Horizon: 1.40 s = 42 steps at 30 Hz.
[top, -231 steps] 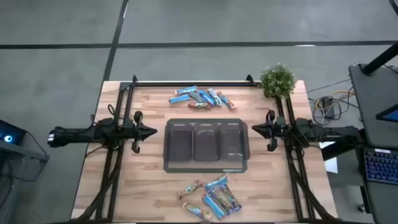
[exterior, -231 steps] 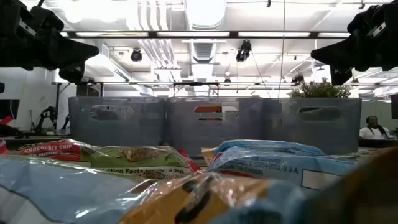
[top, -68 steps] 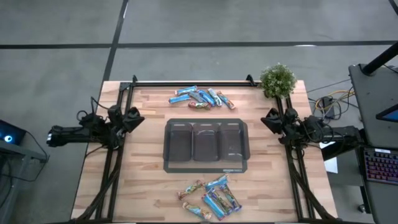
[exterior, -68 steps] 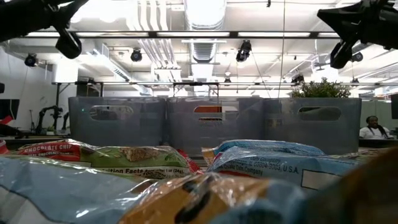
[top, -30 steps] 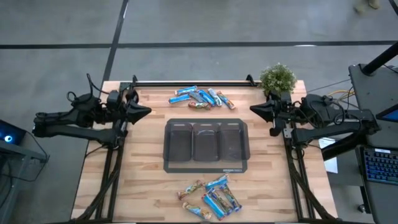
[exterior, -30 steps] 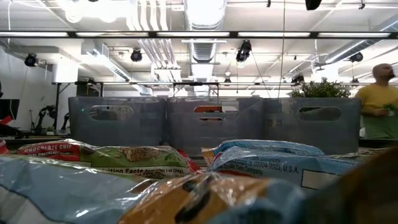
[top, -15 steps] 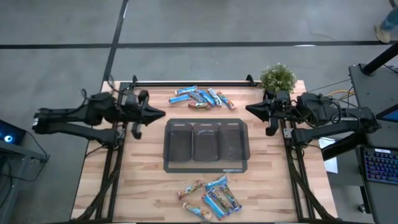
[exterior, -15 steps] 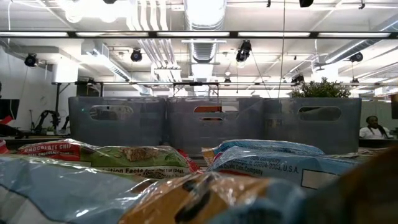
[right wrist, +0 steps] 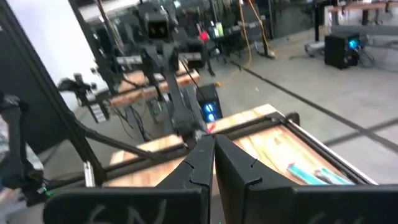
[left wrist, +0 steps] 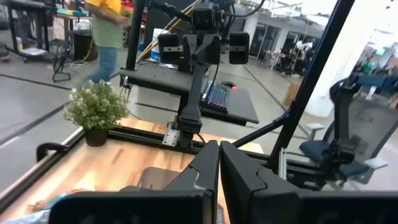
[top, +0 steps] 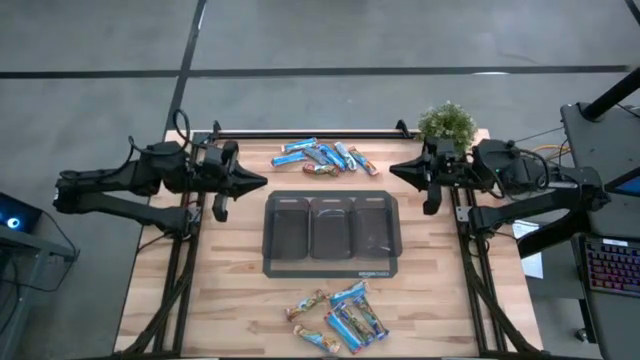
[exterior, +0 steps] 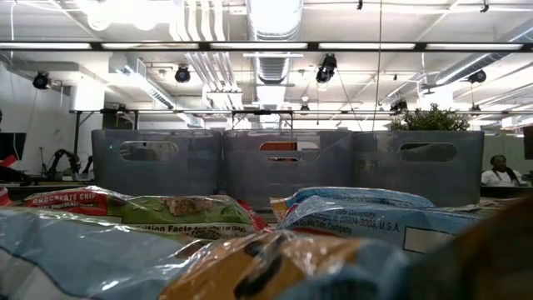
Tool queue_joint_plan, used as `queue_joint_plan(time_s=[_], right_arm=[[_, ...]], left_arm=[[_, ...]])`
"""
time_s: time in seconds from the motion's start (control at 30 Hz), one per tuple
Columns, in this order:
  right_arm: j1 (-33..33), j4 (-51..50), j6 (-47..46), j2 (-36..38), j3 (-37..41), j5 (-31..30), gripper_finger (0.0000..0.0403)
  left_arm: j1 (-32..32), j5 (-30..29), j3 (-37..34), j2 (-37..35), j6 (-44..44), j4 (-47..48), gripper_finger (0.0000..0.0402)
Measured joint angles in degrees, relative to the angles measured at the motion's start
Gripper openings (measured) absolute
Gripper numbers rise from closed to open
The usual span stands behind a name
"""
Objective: Pick and place Granola Bars by type
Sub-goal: Put the yellow granola bar into the right black bin
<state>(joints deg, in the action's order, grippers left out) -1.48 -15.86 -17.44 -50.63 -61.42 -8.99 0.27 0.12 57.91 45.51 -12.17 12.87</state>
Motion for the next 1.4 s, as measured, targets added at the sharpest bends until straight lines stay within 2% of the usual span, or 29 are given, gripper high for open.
queue_joint_plan(time_s=[0.13,0.33,0.63,1.4], right_arm=[[0.0,-6.2,0.1,-3.2,-5.2,-0.8,0.0009],[0.0,-12.8,0.1,-7.1,-9.7,-5.4,0.0009],[0.0,-12.9,-0.1,-9.2,-10.2,-6.2,0.0009],[0.0,-12.7,1.6,-9.1,-10.2,-6.2,0.0008]], left_arm=[[0.0,-1.6,1.9,1.0,2.0,2.0,0.0],[0.0,-4.3,2.7,1.6,3.1,3.8,0.0],[0.0,-4.5,2.7,3.0,2.0,4.9,0.0],[0.0,-4.7,2.6,3.6,4.5,4.9,0.0]])
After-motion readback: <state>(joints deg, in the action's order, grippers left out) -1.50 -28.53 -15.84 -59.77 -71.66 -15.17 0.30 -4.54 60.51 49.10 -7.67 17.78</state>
